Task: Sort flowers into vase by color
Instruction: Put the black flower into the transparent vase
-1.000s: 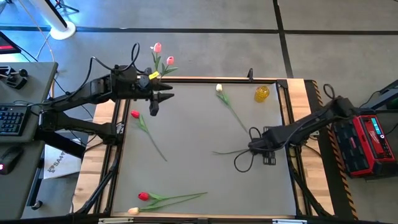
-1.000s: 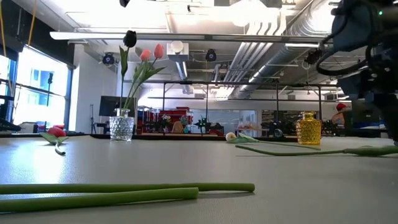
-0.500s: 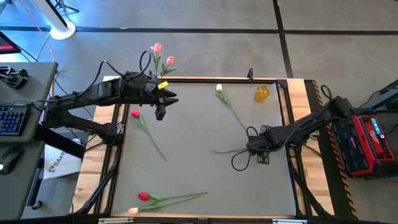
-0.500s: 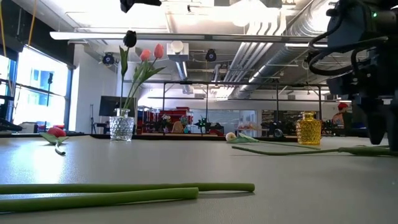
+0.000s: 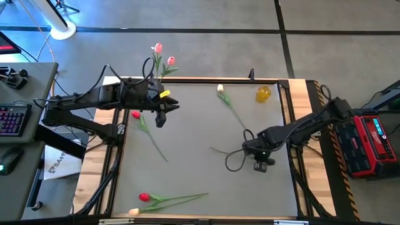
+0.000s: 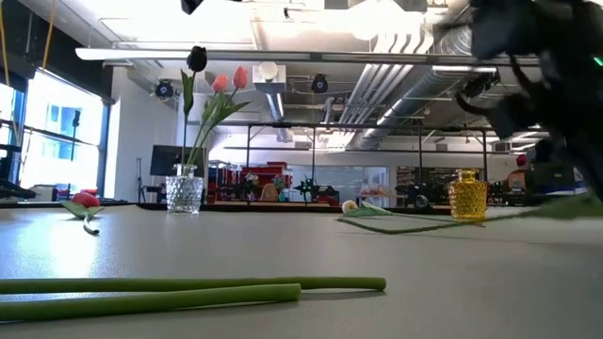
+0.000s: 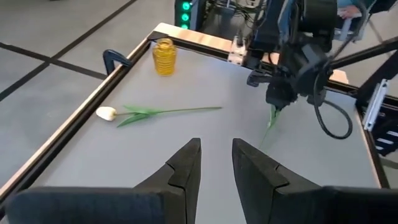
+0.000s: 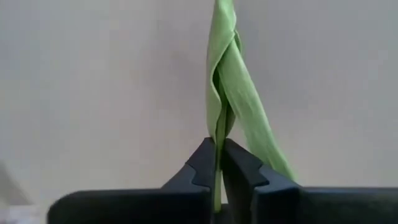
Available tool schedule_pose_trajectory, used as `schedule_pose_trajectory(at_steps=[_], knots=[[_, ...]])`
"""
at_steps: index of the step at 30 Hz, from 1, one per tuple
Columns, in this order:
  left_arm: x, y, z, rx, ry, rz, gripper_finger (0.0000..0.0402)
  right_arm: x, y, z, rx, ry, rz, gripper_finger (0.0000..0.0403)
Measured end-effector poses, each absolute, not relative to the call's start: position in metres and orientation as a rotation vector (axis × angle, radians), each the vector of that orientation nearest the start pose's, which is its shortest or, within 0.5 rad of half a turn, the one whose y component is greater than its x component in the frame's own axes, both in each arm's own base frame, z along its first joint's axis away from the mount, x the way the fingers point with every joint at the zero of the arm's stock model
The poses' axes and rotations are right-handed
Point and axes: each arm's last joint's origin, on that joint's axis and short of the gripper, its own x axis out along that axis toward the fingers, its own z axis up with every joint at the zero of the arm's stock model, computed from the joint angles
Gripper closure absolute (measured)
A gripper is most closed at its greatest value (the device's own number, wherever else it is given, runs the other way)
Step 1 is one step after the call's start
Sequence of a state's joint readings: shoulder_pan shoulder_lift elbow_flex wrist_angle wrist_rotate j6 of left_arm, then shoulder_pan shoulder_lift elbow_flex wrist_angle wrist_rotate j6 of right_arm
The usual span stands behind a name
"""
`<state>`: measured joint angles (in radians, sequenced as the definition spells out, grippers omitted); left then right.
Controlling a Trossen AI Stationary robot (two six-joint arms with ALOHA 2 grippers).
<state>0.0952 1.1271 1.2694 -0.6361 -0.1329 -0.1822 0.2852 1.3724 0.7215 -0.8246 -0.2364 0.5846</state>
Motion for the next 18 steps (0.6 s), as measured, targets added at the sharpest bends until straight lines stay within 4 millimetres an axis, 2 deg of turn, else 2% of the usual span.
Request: schedule_pose_trajectory(at_steps=[4,8,13,18], knots=[[0.224,0.023,0.390,-0.146,0.475,0.255,0.0323,0.221,0.066,0.199,0.613,1.472,-0.008,0.0384],[0.225,0.021,0.392,-0.130,0.467,0.241,0.0323,0.247,0.059,0.236,0.779,1.302,-0.020,0.0398],[0.223,0.021,0.391,-0.105,0.475,0.230,0.0323,0.279,0.029,0.276,1.000,0.989,-0.048,0.0398],[0.222,0.014,0.393,-0.062,0.472,0.164,0.0323,0.291,0.001,0.295,1.191,0.813,-0.095,0.0401]])
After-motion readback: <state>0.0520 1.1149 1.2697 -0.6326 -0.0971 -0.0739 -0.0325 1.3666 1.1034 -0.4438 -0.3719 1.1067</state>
